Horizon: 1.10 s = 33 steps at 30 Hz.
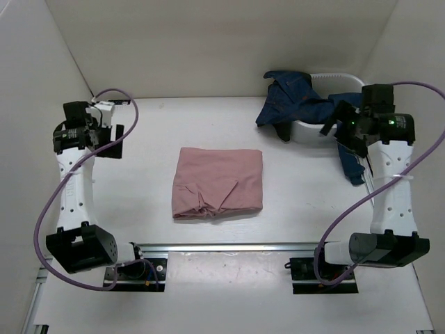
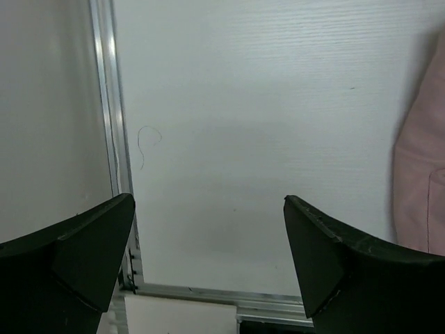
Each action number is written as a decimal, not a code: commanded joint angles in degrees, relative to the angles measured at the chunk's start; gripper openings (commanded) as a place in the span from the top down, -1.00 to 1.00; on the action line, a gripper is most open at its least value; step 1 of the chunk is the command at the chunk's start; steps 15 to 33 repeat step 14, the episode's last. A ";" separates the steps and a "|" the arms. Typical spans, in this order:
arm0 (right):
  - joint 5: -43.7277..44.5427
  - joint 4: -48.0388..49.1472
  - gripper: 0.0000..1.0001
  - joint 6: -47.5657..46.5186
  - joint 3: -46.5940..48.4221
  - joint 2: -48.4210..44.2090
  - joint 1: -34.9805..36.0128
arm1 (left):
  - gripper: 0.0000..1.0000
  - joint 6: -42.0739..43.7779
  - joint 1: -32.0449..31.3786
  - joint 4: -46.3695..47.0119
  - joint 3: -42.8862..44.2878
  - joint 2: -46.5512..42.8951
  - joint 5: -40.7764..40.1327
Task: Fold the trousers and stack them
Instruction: Fold the trousers
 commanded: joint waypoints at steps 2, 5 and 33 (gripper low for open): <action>9.92 -13.09 -0.98 -6.78 2.33 -0.60 -2.85 | -1.00 -6.31 5.52 -4.49 1.88 -3.60 -5.85; 9.93 -11.95 -0.98 -6.78 3.56 -1.22 -2.85 | -1.00 -8.95 9.64 -3.97 5.64 -4.83 -6.83; 10.63 -9.31 -0.98 -6.26 4.27 -3.33 -2.85 | -1.00 -11.42 11.68 -4.49 10.32 -6.42 -7.01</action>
